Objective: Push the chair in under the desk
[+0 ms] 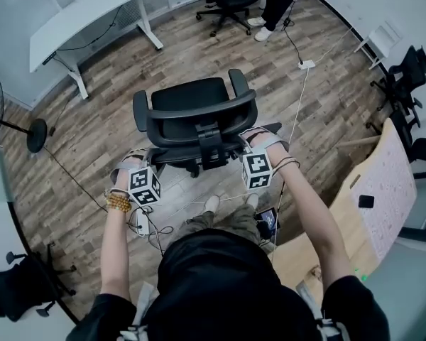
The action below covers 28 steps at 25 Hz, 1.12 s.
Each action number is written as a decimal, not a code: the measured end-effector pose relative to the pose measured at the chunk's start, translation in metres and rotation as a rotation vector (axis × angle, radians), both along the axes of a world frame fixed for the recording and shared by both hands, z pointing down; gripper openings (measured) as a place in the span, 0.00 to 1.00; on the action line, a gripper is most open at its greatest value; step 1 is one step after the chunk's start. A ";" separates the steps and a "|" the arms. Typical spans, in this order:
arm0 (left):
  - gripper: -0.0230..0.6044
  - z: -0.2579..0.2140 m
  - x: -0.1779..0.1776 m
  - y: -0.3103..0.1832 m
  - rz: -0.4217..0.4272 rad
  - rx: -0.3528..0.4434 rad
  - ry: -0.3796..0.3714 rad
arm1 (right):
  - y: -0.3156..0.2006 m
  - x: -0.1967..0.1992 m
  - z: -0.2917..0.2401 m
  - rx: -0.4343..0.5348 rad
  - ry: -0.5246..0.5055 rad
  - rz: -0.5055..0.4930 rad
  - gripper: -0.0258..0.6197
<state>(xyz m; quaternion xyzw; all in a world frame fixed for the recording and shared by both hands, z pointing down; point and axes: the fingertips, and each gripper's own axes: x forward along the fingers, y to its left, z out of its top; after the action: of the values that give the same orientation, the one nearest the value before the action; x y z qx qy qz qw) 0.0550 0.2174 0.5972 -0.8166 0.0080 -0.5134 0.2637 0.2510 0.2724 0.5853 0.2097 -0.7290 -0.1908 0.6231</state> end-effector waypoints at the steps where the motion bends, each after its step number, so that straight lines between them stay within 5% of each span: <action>1: 0.20 0.000 -0.007 -0.003 -0.016 -0.003 -0.001 | -0.006 -0.006 0.000 0.000 0.000 -0.017 0.16; 12: 0.19 0.013 -0.067 -0.016 -0.231 -0.034 -0.078 | -0.050 -0.059 0.004 -0.019 0.001 -0.181 0.16; 21: 0.17 0.013 -0.104 -0.005 -0.319 0.001 -0.080 | -0.062 -0.098 0.003 -0.069 0.007 -0.270 0.17; 28: 0.18 0.020 -0.137 0.007 -0.379 -0.095 -0.092 | -0.065 -0.133 0.007 -0.071 0.023 -0.321 0.17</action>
<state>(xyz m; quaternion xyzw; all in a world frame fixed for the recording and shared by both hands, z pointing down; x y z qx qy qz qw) -0.0825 0.2248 0.6168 -0.7877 0.1251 -0.5905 0.1237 0.1180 0.2070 0.5919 0.0660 -0.7522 -0.2644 0.6000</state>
